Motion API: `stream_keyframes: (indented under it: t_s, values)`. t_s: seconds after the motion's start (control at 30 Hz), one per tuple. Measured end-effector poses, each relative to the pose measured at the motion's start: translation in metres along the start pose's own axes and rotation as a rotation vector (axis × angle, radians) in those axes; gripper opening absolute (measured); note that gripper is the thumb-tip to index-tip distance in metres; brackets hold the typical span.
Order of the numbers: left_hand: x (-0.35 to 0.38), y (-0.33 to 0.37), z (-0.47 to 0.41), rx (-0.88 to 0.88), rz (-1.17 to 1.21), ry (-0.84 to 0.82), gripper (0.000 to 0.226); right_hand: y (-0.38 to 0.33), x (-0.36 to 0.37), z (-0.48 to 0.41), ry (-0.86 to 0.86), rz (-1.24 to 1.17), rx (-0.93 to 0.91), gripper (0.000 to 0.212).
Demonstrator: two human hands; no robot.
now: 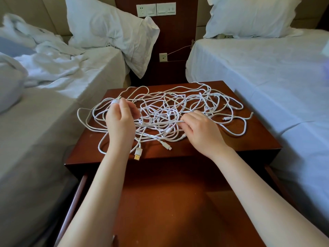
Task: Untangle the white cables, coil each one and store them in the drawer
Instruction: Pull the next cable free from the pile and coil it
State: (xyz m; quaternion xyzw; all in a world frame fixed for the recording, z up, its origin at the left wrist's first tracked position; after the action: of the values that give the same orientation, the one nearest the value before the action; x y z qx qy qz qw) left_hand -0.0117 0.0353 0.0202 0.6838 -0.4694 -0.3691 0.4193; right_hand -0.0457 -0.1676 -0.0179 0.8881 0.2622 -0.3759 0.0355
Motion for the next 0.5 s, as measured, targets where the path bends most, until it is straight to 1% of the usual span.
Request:
stream_keyframes:
  t_s: [0.07, 0.17, 0.23, 0.33, 0.4, 0.5]
  values:
    - [0.005, 0.002, 0.004, 0.005, -0.134, -0.046, 0.049, -0.002, -0.003, 0.001, 0.081, 0.018, -0.036, 0.026]
    - [0.013, 0.005, 0.01, -0.046, -0.239, -0.222, 0.047, -0.001, -0.006, 0.002, 0.204, 0.023, -0.064, 0.029]
    - [0.017, 0.009, 0.014, -0.113, -0.24, -0.372, 0.044, 0.002, -0.006, 0.004, 0.253, 0.009, -0.053, 0.027]
    - [0.024, 0.015, 0.024, -0.218, -0.222, -0.575, 0.04, 0.008, -0.007, 0.004, 0.28, -0.011, -0.032, 0.028]
    - [0.029, 0.016, 0.029, -0.259, -0.178, -0.677, 0.04, 0.011, -0.011, 0.003, 0.296, -0.025, -0.022, 0.027]
    - [0.037, 0.016, 0.036, -0.27, -0.102, -0.805, 0.043, 0.012, -0.018, -0.001, 0.332, -0.033, -0.011, 0.027]
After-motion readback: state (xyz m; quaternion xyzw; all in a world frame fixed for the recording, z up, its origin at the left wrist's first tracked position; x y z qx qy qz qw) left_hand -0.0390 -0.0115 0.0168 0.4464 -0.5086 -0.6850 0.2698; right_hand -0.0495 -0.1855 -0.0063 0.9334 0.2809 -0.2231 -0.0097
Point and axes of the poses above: each hand's wrist, its own z-axis away from the middle knuckle, its own x-axis out of the palm, y = z × x, the point moved 2 cm from there along -z, towards the middle knuckle, and after that the axes turned 6 degrees about -x, right-handed, at the moved point
